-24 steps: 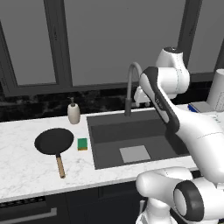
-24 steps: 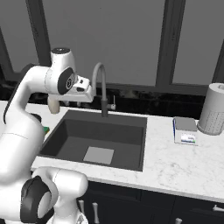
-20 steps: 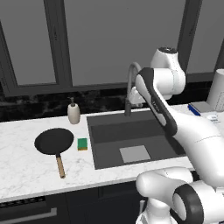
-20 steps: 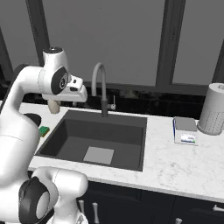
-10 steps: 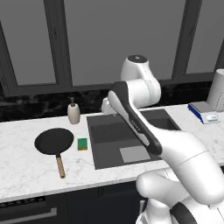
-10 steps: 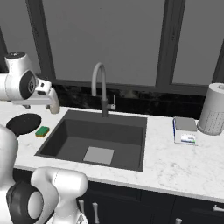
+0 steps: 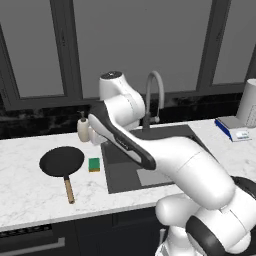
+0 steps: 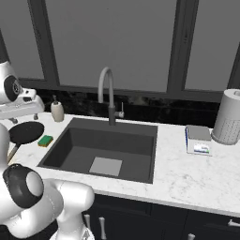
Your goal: Pick the pan and sponge and place them into the sink. Then turn on the water.
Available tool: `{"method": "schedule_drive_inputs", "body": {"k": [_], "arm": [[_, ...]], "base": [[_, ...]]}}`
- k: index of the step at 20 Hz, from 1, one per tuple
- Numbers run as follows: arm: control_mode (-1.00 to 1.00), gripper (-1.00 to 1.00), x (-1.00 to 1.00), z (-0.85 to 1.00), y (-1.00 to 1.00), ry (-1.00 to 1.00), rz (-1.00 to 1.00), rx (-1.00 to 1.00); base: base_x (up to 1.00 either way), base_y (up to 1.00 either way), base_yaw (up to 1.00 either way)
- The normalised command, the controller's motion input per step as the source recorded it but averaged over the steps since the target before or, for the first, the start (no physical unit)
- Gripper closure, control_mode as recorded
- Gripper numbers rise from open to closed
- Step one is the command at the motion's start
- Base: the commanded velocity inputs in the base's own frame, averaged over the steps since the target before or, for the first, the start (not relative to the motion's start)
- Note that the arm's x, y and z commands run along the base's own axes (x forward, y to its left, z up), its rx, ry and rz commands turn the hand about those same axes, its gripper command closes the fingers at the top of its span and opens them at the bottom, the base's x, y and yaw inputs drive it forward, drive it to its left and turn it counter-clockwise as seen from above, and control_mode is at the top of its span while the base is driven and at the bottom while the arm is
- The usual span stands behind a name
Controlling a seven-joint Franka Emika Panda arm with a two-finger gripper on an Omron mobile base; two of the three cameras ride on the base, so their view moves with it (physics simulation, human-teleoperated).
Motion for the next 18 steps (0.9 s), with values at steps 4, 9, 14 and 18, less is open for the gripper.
{"method": "schedule_drive_inputs", "body": {"k": [4, 9, 14, 18], "arm": [[-1.0, -1.0, 0.5, -0.55, 0.88, 0.15, 0.0, -0.18], [-1.0, -1.0, 0.56, -0.44, 0.62, 0.28, 0.02, -0.03], [-1.0, -1.0, 0.22, -0.3, 0.16, 0.15, 0.0, -0.02], [-1.0, -1.0, 0.03, -0.11, 0.0, 0.14, 0.0, -0.01]], "base": [[0.0, 0.0, 0.0], [0.0, 0.0, 0.0], [0.0, 0.0, 0.0], [0.0, 0.0, 0.0]]}}
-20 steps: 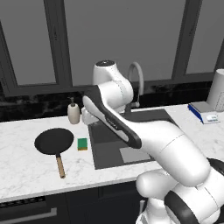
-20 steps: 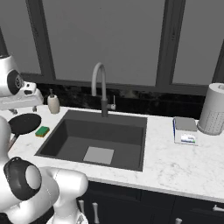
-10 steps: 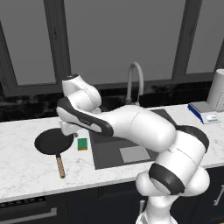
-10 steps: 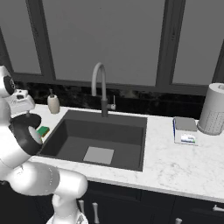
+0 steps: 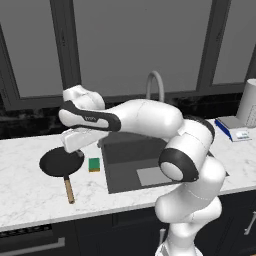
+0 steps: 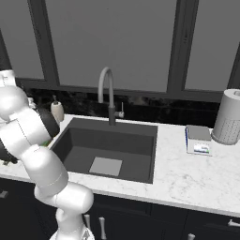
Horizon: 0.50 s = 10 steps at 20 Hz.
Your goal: Pick the pan and sponge and place them into the sink. Then turn on the water.
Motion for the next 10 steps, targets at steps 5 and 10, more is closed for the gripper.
{"method": "schedule_drive_inputs", "body": {"k": [5, 10], "arm": [[-1.0, -1.0, 0.03, -0.12, 0.0, 0.02, 0.0, 0.02], [-1.0, -1.0, 0.0, -0.28, 0.01, 0.0, 0.0, 0.1]], "base": [[0.0, 0.0, 0.0], [0.0, 0.0, 0.0]]}}
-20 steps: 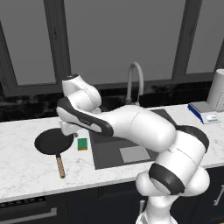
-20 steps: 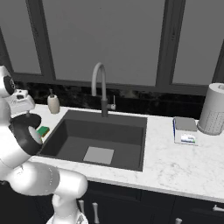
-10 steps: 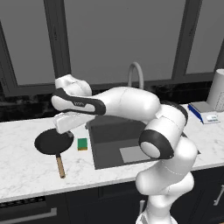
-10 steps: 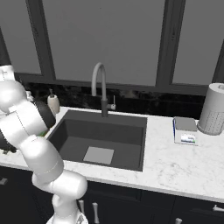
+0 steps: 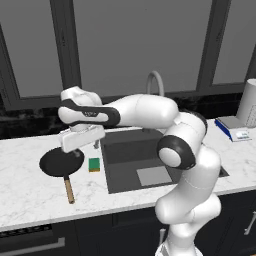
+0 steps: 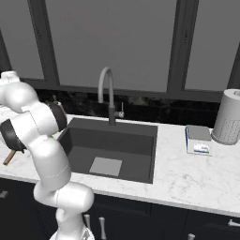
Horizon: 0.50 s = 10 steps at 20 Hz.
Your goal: Pick the pan and sponge and place them into the sink. Then turn on the water.
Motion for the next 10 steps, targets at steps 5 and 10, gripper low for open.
{"method": "schedule_drive_inputs", "body": {"k": [5, 10], "arm": [[-1.0, -1.0, 0.03, -0.27, 0.02, 0.0, 0.0, 0.08], [-1.0, -1.0, 0.0, -0.35, 0.31, 0.0, 0.0, 0.0]], "base": [[0.0, 0.0, 0.0], [0.0, 0.0, 0.0]]}}
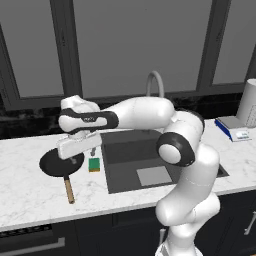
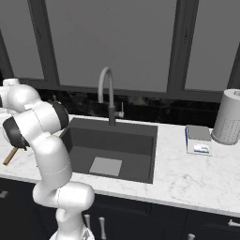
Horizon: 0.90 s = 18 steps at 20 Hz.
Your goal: Pick the pan and sponge and place them into the sink. Then turn on the water.
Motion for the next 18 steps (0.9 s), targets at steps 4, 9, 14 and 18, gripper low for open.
{"method": "schedule_drive_inputs", "body": {"k": [4, 9, 14, 18], "arm": [[-1.0, -1.0, 0.0, -0.38, 0.39, 0.0, 0.0, 0.0], [-1.0, -1.0, 0.0, -0.33, 0.28, 0.0, 0.0, 0.0], [-1.0, -1.0, 0.0, -0.44, 0.22, 0.0, 0.0, 0.0], [-1.0, -1.0, 0.0, -0.39, 0.19, 0.0, 0.0, 0.0]], "base": [[0.0, 0.0, 0.0], [0.0, 0.0, 0.0], [0.0, 0.0, 0.0], [0.0, 0.0, 0.0]]}}
